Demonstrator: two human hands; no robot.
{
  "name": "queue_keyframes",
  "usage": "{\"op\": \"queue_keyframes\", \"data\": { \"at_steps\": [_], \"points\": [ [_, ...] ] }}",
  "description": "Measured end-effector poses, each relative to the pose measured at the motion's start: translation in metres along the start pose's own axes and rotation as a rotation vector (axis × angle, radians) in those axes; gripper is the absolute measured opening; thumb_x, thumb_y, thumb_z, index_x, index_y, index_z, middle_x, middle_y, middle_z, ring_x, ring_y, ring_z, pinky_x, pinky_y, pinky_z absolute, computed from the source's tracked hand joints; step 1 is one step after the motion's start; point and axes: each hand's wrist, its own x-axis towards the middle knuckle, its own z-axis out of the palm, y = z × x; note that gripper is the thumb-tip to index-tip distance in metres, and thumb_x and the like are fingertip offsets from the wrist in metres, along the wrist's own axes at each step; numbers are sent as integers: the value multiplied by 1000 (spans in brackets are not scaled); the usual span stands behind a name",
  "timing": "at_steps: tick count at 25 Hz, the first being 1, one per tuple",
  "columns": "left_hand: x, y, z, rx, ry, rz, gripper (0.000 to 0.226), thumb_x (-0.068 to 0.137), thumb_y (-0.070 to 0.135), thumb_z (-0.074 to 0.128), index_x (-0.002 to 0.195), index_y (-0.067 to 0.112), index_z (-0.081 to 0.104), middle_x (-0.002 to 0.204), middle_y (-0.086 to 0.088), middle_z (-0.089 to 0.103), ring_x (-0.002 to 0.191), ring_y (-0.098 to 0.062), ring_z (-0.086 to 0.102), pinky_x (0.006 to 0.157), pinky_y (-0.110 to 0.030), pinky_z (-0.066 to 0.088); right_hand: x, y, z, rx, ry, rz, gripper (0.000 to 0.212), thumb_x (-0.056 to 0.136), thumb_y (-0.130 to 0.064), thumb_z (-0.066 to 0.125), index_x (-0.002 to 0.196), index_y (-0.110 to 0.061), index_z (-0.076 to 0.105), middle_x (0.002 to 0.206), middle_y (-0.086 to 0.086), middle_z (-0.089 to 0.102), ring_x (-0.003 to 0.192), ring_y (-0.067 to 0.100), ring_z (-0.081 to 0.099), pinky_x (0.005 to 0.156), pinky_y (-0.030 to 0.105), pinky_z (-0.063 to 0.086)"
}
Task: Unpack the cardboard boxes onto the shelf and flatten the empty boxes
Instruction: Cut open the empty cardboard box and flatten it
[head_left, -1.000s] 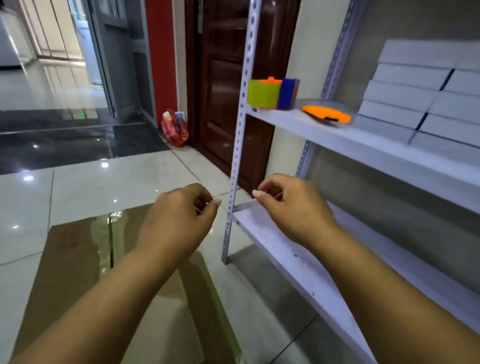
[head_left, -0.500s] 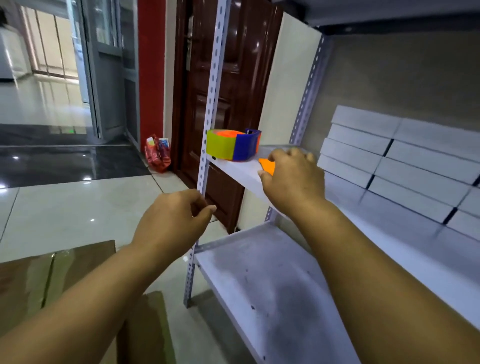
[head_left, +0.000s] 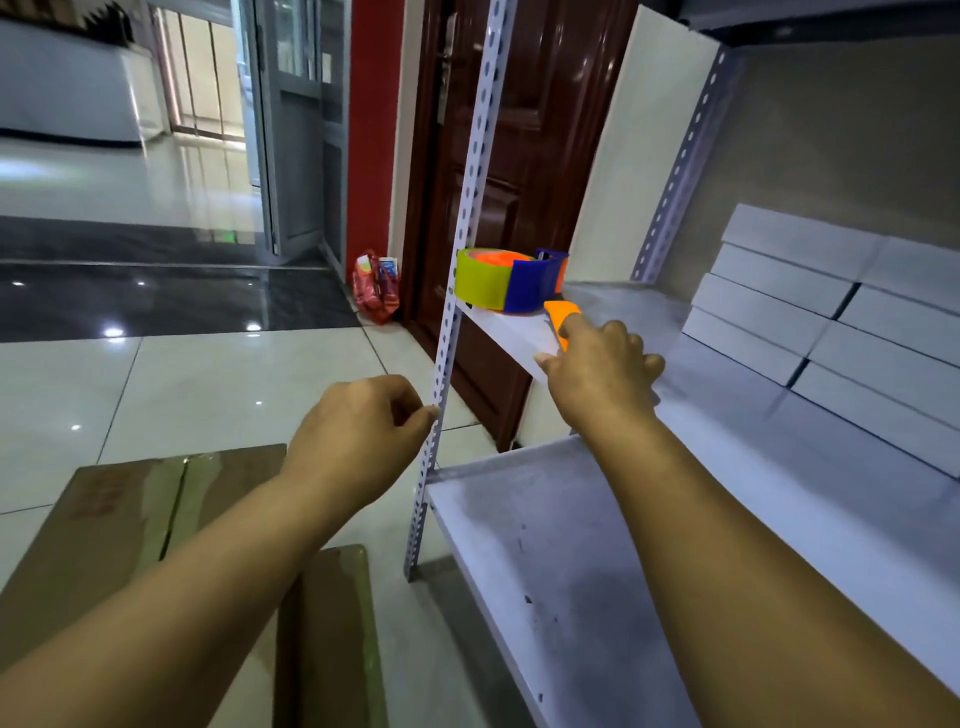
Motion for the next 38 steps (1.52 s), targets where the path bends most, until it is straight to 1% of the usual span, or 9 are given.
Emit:
{"op": "queue_keyframes", "data": {
  "at_steps": [5, 11, 15, 20, 24, 29, 33, 35, 38],
  "points": [
    [-12, -27, -11, 12, -1, -55, 18, 88, 43, 62, 79, 28, 64, 76, 9, 64, 72, -9, 60, 67, -33, 54, -6, 2, -1, 94, 142, 28, 31, 93, -36, 61, 120, -22, 55, 122, 13, 49, 113, 33, 45, 86, 42, 41],
    [-35, -69, -31, -13, -29, -140, 19, 88, 44, 61, 74, 31, 62, 73, 13, 63, 70, -9, 61, 67, -33, 55, -49, -30, 3, 347, 330, -155, 24, 93, -36, 58, 108, -17, 60, 102, 7, 58, 92, 27, 54, 70, 35, 45],
    [-54, -91, -38, -44, -4, -184, 18, 88, 40, 63, 77, 25, 67, 75, 11, 64, 75, -8, 61, 70, -31, 52, -82, -68, 27, 654, 156, -172, 17, 93, -38, 59, 96, -22, 59, 91, -4, 59, 81, 15, 54, 58, 25, 41],
    [-95, -141, -43, -70, 9, -331, 18, 86, 39, 65, 71, 29, 65, 68, 12, 63, 69, -5, 60, 62, -27, 49, -119, -108, 78, 922, -136, -68, 18, 94, -38, 57, 79, -28, 54, 78, -6, 62, 75, 17, 59, 65, 35, 47],
    [-133, -191, -53, -26, -1, -473, 17, 86, 40, 66, 73, 28, 67, 71, 12, 65, 70, -4, 61, 64, -27, 50, -151, -136, 135, 944, -318, 22, 29, 95, -44, 51, 78, -22, 59, 74, -4, 66, 75, 22, 62, 73, 39, 52],
    [-162, -251, -64, 55, 29, -590, 16, 86, 39, 66, 83, 24, 68, 81, 7, 67, 82, -13, 63, 73, -31, 52, -188, -161, 194, 858, -458, 47, 44, 95, -48, 49, 64, -18, 48, 56, -5, 39, 56, 19, 40, 54, 32, 31],
    [-169, -301, -61, 196, 27, -642, 32, 86, 34, 66, 112, 16, 64, 117, -9, 60, 110, -27, 54, 86, -34, 44, -208, -179, 241, 721, -607, 41, 33, 88, -44, 64, 78, -15, 53, 76, 9, 53, 57, 21, 47, 52, 30, 38],
    [-171, -317, -60, 259, -36, -696, 44, 87, 34, 64, 127, 17, 56, 135, -12, 46, 127, -33, 37, 98, -40, 38, -216, -189, 258, 529, -610, -35, 35, 92, -43, 58, 111, -13, 59, 106, 15, 56, 85, 29, 55, 71, 33, 45],
    [-175, -335, -56, 281, -144, -778, 65, 88, 40, 61, 145, 23, 35, 154, -9, 21, 140, -32, 11, 110, -45, 27, -222, -202, 276, 268, -590, -239, 51, 95, -44, 51, 136, -14, 43, 137, 10, 48, 126, 32, 39, 99, 37, 34]
  ]
}}
